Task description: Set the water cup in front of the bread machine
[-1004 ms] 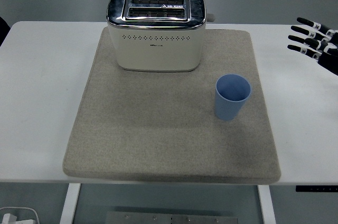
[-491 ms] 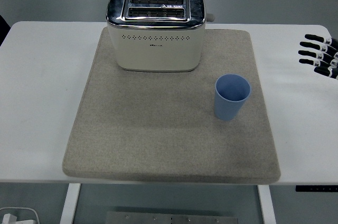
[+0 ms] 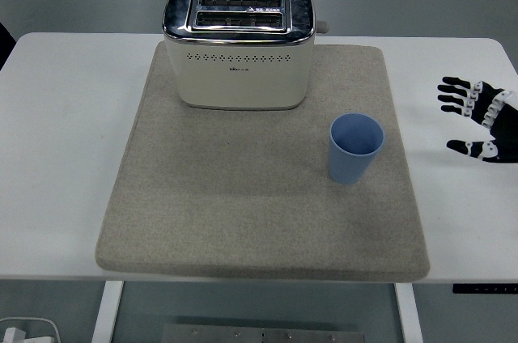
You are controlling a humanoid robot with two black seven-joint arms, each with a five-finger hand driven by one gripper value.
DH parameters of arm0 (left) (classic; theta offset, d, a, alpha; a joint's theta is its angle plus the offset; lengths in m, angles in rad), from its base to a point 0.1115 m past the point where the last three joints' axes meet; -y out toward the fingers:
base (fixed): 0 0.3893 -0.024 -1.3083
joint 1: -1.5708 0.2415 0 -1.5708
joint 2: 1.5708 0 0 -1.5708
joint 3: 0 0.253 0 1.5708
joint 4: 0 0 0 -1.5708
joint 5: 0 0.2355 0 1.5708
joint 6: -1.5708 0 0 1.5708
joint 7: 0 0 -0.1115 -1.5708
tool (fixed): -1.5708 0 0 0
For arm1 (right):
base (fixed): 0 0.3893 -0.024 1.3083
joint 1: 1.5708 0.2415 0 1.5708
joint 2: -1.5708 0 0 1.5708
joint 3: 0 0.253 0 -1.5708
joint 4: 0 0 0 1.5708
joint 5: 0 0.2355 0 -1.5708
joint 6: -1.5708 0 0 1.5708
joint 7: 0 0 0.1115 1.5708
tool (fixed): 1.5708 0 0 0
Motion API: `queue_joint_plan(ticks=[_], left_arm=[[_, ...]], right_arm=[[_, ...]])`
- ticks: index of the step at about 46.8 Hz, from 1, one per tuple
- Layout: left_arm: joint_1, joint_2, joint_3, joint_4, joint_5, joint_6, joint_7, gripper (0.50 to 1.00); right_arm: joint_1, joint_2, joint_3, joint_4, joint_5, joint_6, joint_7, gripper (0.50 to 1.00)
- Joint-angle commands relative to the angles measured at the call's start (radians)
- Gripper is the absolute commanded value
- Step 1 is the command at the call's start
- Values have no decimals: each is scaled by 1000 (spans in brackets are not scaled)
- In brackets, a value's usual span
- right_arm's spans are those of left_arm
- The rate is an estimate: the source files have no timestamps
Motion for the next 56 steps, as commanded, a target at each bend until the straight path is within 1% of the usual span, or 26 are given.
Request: queue_joint_plan(ticks=[1,6,19,29,40,56], left_arm=[[0,0,0,0,-1,0,0,1000],[-2,0,0,0,1,-3,0,1000],[0,0,2,-2,1,-3,0,1000],[0,0,0,-6,2,-3,0,1000],[0,0,0,-12,4,-3,0,1000],[0,0,0,-12,4,-3,0,1000]], right_arm=[[-26,18,-1,17,-27,-55,0,919],[-51,50,-1,29,-51,-101,0,919],[-69,134,4,43,-73,-158,-3,919],[-69,195,0,40,-74,-164,-11,921],[-63,246,-4,14,-80,-163,-11,921],[-53,292,-15,-15,-83,-161,-11,921]])
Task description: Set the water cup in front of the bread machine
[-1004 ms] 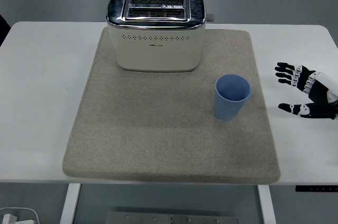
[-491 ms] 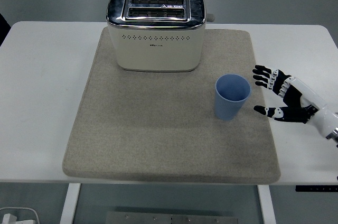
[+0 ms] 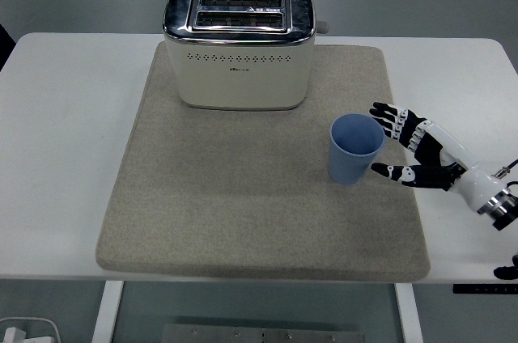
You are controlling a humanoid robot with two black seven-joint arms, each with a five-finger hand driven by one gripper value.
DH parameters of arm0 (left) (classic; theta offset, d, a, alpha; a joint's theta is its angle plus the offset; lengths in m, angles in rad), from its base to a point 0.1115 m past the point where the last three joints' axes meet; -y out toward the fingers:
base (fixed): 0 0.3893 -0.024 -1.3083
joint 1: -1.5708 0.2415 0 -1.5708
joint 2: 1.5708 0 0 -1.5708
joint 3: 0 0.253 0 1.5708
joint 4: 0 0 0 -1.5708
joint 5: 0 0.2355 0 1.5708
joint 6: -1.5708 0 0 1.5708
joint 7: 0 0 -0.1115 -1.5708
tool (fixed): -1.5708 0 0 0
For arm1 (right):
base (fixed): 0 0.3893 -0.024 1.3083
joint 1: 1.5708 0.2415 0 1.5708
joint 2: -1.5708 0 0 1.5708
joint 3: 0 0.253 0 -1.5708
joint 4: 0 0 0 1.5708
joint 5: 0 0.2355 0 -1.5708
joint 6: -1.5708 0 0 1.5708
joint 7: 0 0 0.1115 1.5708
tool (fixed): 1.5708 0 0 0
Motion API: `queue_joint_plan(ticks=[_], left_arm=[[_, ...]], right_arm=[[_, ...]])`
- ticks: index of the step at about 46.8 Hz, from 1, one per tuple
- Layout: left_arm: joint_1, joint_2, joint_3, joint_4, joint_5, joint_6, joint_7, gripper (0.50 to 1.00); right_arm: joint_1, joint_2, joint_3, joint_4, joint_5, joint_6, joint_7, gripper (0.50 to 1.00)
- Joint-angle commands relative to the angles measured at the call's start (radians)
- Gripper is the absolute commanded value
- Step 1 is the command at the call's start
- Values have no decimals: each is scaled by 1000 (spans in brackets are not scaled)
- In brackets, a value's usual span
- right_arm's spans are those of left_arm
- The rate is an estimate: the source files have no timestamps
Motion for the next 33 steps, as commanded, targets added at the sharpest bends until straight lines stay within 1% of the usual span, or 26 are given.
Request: queue_joint_plan(ticks=[1,16,25,28,33], left_arm=[[0,0,0,0,0,0,0,1000],[0,0,0,-2,0,-2,0,1000],[0,0,0,-2,0,-2,0,1000],[0,0,0,-2,0,-2,0,1000],[0,0,2,-3,0,0,0,1000]], right_arm=[[1,11,-2,-7,-2,1,0,923],[1,14,-2,-21,-8,1,-3,924],[17,65,-5,-41,-8,6,-5,924],[18,73,-5,-41,-8,6,-6,924],[23,77,-5,-43,-8,6,-24,924]])
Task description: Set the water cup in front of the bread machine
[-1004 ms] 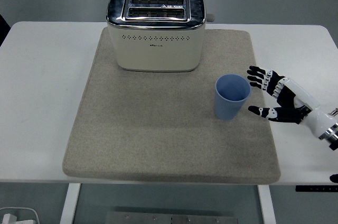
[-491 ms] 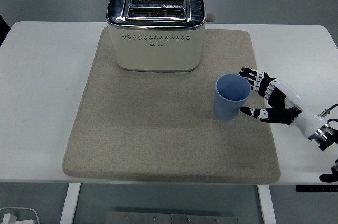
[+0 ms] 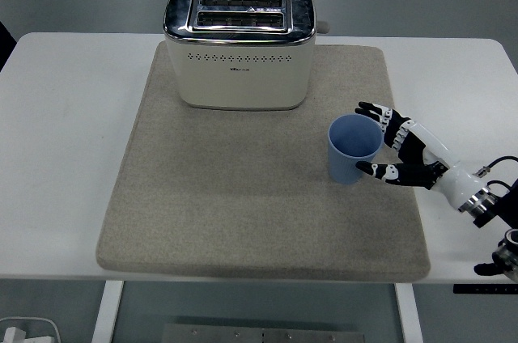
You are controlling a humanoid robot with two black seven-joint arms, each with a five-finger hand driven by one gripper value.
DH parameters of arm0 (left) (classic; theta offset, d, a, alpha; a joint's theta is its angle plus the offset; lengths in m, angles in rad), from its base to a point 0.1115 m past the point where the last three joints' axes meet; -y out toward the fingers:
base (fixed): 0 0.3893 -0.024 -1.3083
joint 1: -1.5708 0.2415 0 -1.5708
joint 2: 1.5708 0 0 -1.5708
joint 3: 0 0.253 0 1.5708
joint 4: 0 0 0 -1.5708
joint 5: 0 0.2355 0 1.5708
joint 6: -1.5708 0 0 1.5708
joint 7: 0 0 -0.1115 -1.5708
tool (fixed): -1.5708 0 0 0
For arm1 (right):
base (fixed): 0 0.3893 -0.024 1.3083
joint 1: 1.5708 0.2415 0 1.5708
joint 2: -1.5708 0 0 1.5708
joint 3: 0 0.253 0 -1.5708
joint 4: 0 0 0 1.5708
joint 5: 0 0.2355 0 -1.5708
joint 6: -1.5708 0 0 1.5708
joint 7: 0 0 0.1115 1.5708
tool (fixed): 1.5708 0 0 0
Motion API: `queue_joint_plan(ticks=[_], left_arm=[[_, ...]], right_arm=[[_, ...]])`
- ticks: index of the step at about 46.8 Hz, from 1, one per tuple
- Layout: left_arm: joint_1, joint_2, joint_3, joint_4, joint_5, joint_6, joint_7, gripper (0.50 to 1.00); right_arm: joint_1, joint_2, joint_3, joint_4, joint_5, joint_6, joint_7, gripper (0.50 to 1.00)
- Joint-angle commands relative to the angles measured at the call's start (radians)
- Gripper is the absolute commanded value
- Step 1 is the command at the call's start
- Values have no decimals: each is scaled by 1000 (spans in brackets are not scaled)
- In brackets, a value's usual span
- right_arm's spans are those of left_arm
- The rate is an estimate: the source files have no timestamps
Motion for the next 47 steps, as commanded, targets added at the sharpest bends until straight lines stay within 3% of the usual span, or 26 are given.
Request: queue_joint_plan(ticks=[1,17,47], left_arm=[[0,0,1,-1,0,0,0,1000],[0,0,1,-1,0,0,0,1000],[0,0,1,-2,3,0,0,1000]], right_arm=[[3,2,0,-1,0,0,-10,924],[20,64,-23,-32,-8,1,-11,924],[55,111,-64,-81,-8,-3,-11,924]])
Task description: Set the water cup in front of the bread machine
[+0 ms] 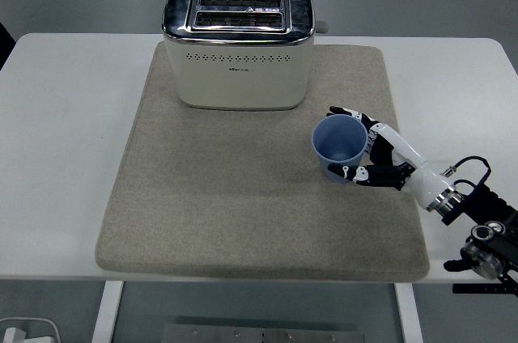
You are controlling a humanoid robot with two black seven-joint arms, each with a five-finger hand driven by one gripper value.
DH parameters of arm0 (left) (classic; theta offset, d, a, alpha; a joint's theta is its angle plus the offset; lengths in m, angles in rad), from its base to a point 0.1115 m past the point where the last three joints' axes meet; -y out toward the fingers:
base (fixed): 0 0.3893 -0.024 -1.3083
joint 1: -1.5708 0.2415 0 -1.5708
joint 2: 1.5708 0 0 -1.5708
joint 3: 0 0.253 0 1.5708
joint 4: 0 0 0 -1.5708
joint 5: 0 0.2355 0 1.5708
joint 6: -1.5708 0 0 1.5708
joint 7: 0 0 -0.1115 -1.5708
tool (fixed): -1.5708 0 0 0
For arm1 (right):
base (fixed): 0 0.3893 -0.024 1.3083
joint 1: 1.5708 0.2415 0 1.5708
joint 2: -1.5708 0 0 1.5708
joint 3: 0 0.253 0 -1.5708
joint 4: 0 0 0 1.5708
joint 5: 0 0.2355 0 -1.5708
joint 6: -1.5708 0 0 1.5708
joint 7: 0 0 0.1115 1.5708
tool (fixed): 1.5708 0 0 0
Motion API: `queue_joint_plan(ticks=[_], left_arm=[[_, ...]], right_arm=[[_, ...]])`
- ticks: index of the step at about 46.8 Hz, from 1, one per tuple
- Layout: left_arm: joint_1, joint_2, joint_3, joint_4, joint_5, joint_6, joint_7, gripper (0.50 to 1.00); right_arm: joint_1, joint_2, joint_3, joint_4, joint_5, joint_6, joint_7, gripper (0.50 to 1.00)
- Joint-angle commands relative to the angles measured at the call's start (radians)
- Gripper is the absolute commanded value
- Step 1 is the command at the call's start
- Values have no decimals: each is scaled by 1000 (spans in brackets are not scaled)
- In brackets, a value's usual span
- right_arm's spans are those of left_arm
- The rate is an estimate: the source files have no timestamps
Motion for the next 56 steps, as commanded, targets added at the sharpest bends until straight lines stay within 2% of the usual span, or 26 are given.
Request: queue_joint_plan(ticks=[1,16,23,29,49,56], left_arm=[[0,0,0,-1,0,0,0,1000],[0,0,0,1,0,0,0,1000],[0,0,0,1,-2,0,0,1000],[0,0,0,1,-2,0,0,1000],[0,0,0,1,-2,0,0,1000],[0,0,0,1,-2,0,0,1000]], right_arm=[[6,0,-6,-8,1,0,0,924],[12,2,-8,-11,2,-2,0,919],[14,23,-8,-25,2,-2,-1,897],[20,38,-10,-32,2,-2,0,848],[43,41,-22,-32,13,-2,-1,576],[55,46,-22,-28,17,-3,-26,564]])
